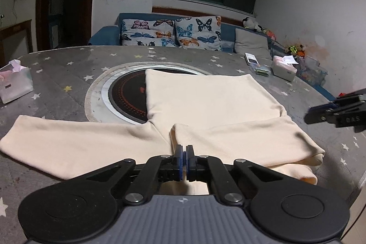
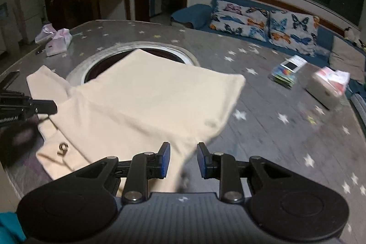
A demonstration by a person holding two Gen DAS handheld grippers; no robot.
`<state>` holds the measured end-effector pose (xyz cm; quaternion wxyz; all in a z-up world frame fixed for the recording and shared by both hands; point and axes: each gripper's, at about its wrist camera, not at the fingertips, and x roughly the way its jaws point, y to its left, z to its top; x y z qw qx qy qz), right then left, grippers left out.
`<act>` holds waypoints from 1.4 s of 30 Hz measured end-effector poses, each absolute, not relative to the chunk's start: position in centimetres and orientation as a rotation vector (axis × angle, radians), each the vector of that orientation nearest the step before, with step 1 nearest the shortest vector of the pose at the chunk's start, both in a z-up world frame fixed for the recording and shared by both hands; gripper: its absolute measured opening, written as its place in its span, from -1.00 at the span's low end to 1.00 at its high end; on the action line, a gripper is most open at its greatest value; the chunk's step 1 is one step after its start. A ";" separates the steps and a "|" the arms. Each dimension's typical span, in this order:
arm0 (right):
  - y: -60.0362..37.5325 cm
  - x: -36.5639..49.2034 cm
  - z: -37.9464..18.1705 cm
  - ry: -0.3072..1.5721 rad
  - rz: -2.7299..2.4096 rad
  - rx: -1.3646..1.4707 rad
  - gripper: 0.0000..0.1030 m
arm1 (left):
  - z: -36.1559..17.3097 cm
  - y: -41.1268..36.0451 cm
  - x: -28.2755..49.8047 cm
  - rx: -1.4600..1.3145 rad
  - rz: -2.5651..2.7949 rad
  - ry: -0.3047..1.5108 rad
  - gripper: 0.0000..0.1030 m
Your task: Fold clothes
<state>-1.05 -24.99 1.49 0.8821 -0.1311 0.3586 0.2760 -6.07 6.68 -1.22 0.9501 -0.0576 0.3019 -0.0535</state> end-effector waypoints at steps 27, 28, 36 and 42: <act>-21.7 0.2 -0.4 0.770 0.599 -0.326 -0.61 | -1.0 19.2 -7.4 -0.311 0.483 0.586 -0.24; -21.7 0.1 -0.3 0.768 0.602 -0.328 -0.61 | -1.1 20.1 -7.4 -0.329 0.519 0.587 -0.08; -21.2 -1.1 0.7 0.752 0.639 -0.335 -0.60 | -2.0 23.7 -7.0 -0.393 0.587 0.585 -0.14; -21.2 -1.6 1.3 0.742 0.646 -0.329 -0.60 | -2.6 25.0 -6.8 -0.441 0.603 0.579 -0.80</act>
